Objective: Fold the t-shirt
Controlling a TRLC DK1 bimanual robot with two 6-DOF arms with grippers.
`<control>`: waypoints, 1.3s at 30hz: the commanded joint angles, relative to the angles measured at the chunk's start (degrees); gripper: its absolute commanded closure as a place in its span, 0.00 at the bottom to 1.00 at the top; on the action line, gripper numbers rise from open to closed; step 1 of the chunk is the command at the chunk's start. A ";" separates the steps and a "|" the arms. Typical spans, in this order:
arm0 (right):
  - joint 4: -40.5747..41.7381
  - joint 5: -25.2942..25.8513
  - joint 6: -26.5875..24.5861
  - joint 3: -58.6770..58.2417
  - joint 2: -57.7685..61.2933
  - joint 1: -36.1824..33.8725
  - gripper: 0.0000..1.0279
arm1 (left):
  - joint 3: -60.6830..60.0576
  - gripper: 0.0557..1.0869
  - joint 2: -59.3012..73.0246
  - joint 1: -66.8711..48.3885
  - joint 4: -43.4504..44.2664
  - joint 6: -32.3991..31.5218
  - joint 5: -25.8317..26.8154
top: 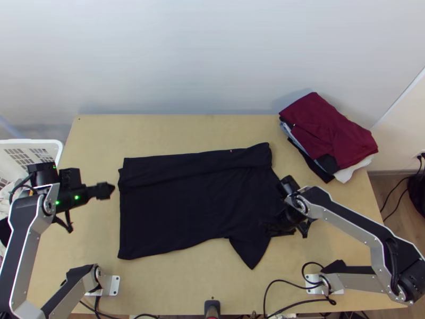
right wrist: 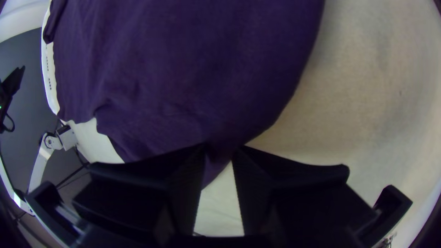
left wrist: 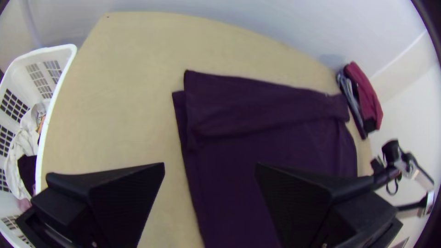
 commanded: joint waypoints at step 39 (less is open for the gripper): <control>2.16 1.27 -0.07 -3.68 -4.04 -0.12 0.97 | -11.34 0.17 17.61 -27.12 -24.83 24.13 -11.31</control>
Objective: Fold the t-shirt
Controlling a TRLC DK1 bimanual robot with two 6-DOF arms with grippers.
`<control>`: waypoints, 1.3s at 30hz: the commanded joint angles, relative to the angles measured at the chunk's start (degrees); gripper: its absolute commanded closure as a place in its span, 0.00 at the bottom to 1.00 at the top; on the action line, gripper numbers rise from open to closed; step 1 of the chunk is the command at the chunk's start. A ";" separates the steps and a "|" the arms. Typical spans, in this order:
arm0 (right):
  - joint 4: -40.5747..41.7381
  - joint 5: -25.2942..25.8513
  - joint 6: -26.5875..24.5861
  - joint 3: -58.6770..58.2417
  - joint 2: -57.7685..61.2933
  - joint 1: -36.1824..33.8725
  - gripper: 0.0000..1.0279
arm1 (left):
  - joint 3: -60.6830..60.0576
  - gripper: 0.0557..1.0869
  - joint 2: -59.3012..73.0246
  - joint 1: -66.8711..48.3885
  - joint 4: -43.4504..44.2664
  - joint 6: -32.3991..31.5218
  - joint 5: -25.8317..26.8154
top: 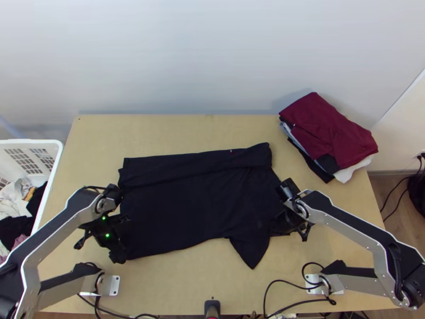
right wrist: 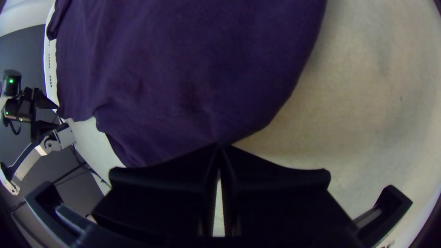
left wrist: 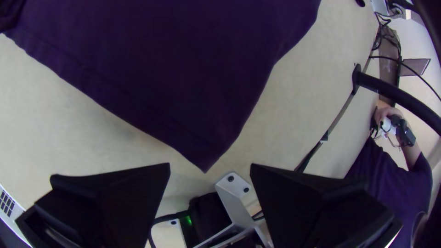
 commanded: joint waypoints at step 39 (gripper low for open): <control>-15.65 0.16 -10.62 16.88 -4.58 -7.79 0.97 | 9.38 0.96 -1.14 21.54 4.83 12.02 9.86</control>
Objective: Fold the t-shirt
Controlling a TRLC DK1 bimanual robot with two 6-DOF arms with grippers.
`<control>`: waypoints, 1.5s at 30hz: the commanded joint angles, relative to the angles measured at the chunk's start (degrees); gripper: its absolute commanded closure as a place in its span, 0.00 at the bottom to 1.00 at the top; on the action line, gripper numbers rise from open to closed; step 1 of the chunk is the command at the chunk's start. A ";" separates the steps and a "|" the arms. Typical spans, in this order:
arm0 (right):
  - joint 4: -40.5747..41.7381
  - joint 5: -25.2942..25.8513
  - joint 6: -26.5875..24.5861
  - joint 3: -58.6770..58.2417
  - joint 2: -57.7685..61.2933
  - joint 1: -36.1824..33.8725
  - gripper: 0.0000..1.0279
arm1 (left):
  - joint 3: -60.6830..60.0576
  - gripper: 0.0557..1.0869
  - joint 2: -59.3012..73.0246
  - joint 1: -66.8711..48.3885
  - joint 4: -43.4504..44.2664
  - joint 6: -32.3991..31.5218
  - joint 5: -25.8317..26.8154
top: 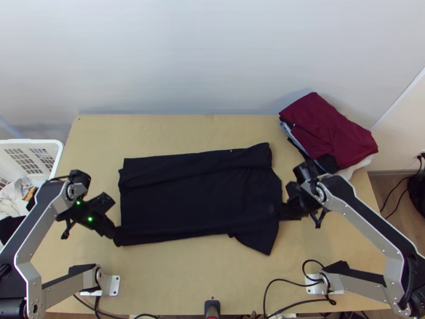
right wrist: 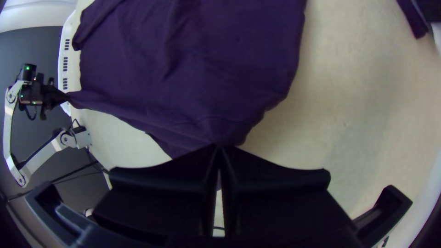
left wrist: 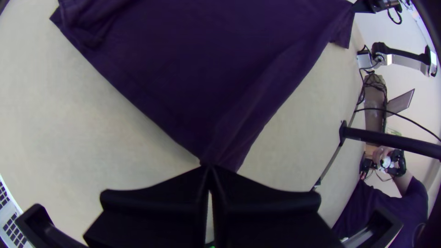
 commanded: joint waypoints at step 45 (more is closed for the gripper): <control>-2.54 4.18 -3.38 50.59 37.37 -3.72 0.97 | 43.76 0.96 33.90 0.67 7.65 -13.89 2.98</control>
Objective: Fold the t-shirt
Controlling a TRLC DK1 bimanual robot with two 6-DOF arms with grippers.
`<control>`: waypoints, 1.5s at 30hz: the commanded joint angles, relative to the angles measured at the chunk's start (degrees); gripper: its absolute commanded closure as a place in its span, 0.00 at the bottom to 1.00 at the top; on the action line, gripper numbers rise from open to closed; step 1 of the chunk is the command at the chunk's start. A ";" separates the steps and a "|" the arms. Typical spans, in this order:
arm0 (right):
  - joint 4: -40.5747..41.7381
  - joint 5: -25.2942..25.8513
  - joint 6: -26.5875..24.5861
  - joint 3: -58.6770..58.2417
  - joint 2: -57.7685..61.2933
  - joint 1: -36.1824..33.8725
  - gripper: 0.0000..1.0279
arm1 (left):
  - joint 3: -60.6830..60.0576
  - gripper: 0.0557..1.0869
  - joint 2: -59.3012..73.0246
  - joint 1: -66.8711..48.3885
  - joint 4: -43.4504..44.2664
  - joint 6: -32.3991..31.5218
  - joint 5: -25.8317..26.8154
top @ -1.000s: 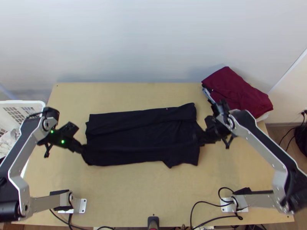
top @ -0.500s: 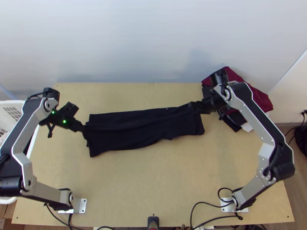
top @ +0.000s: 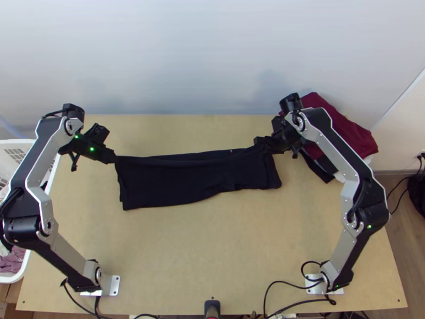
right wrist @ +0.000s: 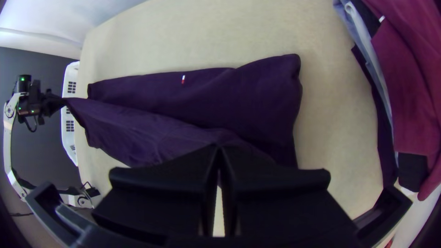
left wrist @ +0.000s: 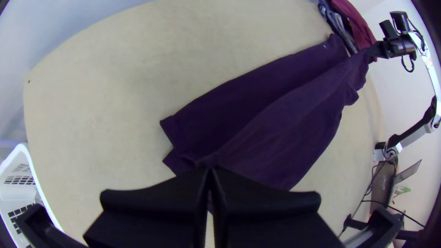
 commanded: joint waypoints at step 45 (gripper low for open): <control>12.46 10.59 -1.04 -0.40 -14.67 4.54 0.04 | -15.02 0.06 -4.76 11.79 13.07 -2.49 6.42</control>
